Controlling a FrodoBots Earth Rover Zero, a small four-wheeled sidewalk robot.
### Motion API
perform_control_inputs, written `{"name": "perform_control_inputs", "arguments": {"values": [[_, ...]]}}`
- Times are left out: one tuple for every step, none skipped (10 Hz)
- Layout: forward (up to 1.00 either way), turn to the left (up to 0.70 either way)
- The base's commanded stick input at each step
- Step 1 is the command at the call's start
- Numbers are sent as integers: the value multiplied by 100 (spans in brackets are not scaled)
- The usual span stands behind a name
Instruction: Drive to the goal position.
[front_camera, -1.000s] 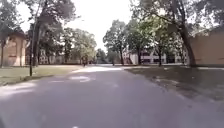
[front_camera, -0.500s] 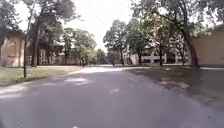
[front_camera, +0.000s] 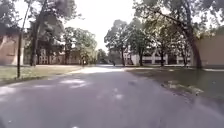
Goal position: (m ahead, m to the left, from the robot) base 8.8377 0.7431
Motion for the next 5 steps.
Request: {"name": "perform_control_inputs", "arguments": {"values": [[85,0],[85,0],[85,0],[85,0],[85,0]]}}
